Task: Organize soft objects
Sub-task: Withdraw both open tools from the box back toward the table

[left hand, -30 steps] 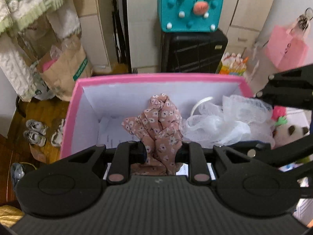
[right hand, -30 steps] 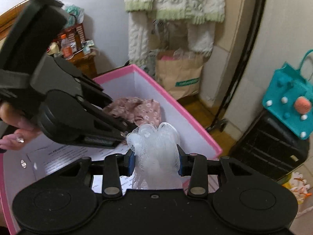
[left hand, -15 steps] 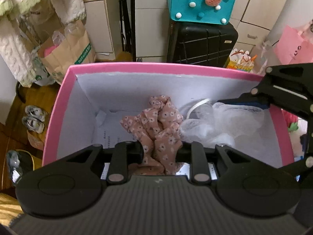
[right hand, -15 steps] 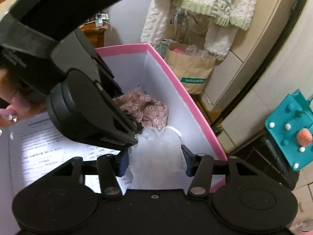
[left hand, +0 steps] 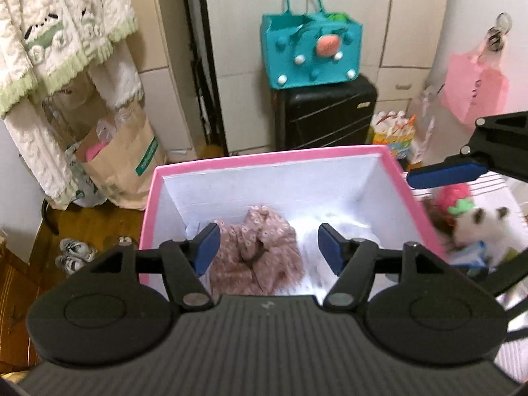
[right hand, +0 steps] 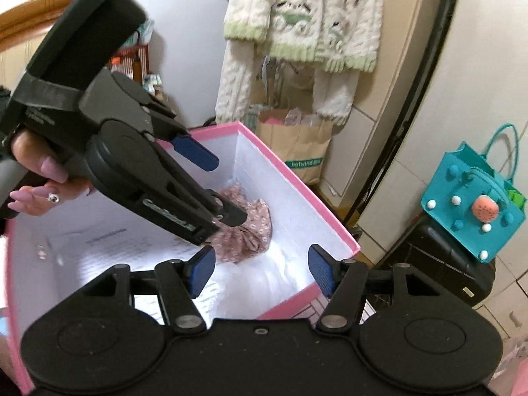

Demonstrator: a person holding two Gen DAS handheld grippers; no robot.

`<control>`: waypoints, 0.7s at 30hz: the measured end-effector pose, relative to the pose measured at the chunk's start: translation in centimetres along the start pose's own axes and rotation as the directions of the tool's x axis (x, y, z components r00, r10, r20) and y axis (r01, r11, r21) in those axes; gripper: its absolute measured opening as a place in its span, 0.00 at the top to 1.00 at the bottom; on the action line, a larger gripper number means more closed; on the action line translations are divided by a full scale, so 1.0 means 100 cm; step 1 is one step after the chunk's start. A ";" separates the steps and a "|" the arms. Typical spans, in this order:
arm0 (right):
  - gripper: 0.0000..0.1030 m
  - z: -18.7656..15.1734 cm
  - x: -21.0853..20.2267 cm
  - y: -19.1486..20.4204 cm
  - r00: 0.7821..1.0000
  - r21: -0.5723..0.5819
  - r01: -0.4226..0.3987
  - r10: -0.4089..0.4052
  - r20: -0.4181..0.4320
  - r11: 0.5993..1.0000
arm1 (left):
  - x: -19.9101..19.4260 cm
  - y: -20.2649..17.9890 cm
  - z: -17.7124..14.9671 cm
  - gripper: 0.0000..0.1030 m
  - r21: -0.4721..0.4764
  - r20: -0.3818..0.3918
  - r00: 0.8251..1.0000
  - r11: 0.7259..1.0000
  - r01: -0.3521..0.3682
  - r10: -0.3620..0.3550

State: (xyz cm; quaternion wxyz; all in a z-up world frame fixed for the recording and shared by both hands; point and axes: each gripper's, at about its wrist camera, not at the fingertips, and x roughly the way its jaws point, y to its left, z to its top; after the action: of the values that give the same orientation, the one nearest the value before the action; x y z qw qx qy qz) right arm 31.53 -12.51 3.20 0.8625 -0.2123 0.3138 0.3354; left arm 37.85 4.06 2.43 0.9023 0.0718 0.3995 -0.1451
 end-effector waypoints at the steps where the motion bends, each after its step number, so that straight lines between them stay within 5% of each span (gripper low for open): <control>1: 0.35 -0.001 -0.008 0.003 1.000 0.008 0.000 0.000 0.007 1.000 | -0.007 0.000 -0.001 0.37 0.001 0.009 1.000 1.000 0.005 -0.005; 21: 0.34 -0.037 -0.134 0.057 0.993 0.201 -0.088 0.070 0.095 0.976 | -0.168 -0.042 -0.058 0.29 0.166 0.152 0.987 0.986 0.027 -0.052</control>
State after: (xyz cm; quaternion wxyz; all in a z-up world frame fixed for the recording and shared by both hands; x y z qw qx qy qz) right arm 18.27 -16.72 8.83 0.8788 -0.0946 0.3168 0.3441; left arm 21.78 4.95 10.93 0.9188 0.1259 0.3160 -0.2004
